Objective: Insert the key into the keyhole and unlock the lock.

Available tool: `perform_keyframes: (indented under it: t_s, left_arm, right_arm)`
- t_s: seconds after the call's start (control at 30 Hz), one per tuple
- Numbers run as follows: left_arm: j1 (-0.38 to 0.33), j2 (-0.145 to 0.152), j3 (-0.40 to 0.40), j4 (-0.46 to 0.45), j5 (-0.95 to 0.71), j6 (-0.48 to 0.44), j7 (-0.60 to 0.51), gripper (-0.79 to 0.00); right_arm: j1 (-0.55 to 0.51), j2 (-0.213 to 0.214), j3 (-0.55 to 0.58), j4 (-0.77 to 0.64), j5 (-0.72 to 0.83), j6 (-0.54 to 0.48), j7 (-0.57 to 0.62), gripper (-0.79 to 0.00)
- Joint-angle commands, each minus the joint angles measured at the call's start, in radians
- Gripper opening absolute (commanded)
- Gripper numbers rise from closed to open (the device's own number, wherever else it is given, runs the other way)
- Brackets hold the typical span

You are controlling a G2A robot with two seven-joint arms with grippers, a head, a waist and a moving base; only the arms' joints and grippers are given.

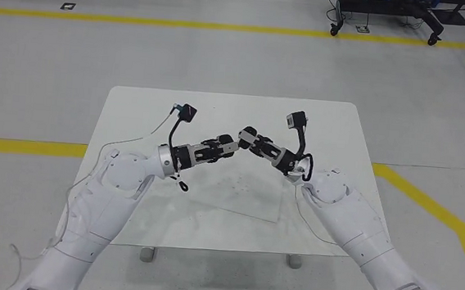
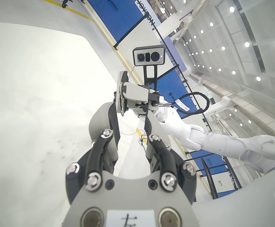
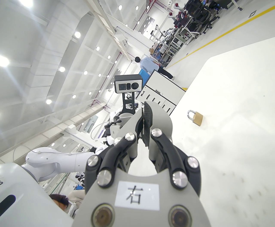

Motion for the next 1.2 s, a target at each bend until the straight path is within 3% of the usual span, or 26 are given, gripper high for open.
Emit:
perform_keyframes:
  t_s: [0.0,0.1,0.2,0.3,1.13,1.17]
  left_arm:
    - [-0.002,0.0,0.003,0.003,0.0,0.003,0.0,-0.539]
    - [-0.007,0.0,0.007,0.008,0.002,0.007,-0.001,-0.563]
    - [-0.012,-0.001,0.012,0.013,0.007,0.01,-0.004,-0.717]
    - [-0.016,-0.001,0.016,0.018,0.007,0.011,-0.003,-0.785]
    - [-0.017,0.004,-0.011,0.039,-0.019,0.032,0.026,-0.785]
    - [-0.016,0.004,-0.012,0.039,-0.02,0.031,0.025,-0.656]
  right_arm:
    - [0.0,-0.002,0.001,0.0,-0.002,0.001,0.0,-0.785]
    - [-0.001,-0.004,0.003,0.001,-0.005,0.004,0.004,-0.785]
    - [0.0,-0.006,0.006,0.002,-0.004,0.009,0.008,-0.785]
    - [0.001,-0.008,0.008,0.005,-0.005,0.011,0.011,-0.785]
    - [-0.003,-0.011,0.057,-0.003,0.037,0.028,0.11,-0.785]
    - [-0.003,-0.012,0.057,-0.002,0.036,0.028,0.112,-0.785]
